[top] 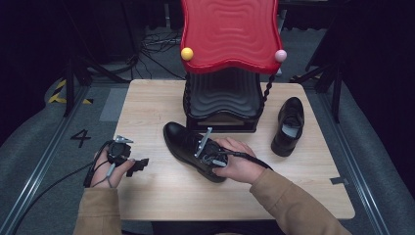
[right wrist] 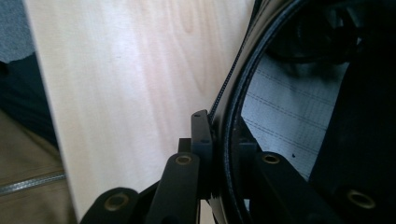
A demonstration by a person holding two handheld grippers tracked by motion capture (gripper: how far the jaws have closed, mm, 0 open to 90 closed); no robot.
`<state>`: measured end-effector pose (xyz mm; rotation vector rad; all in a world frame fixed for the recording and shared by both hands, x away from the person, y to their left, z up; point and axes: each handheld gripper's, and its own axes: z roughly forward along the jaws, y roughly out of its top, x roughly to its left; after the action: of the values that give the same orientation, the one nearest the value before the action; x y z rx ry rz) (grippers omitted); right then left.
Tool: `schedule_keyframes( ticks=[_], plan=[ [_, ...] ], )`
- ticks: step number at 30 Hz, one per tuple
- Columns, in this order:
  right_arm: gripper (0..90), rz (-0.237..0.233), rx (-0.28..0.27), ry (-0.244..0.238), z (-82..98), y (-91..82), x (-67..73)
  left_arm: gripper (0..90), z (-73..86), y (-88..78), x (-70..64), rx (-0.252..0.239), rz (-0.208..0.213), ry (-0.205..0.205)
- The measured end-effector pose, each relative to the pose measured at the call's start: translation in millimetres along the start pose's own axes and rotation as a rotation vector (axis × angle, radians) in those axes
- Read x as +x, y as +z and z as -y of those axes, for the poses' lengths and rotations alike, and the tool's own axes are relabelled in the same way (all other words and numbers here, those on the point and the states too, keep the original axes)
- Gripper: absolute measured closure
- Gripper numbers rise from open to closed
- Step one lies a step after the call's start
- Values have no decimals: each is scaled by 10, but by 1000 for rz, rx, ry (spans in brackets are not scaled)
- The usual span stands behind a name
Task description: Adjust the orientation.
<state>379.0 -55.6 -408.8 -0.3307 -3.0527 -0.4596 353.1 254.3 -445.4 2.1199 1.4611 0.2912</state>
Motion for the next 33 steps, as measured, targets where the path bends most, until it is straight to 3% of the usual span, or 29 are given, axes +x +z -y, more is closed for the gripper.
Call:
schedule_keyframes(
  ticks=[6,14,24,33],
  plan=[
    [849,-11,-39,2,127,-159,166,220,-29,15,-18,-2,2,6],
    [830,-9,-78,60,426,-401,398,220,-81,55,-58,6,1,23],
    [824,18,-94,208,788,-492,457,220,-94,73,-69,8,5,26],
    [820,82,-97,337,1002,-439,477,220,-85,72,-72,11,6,26]
  ],
)
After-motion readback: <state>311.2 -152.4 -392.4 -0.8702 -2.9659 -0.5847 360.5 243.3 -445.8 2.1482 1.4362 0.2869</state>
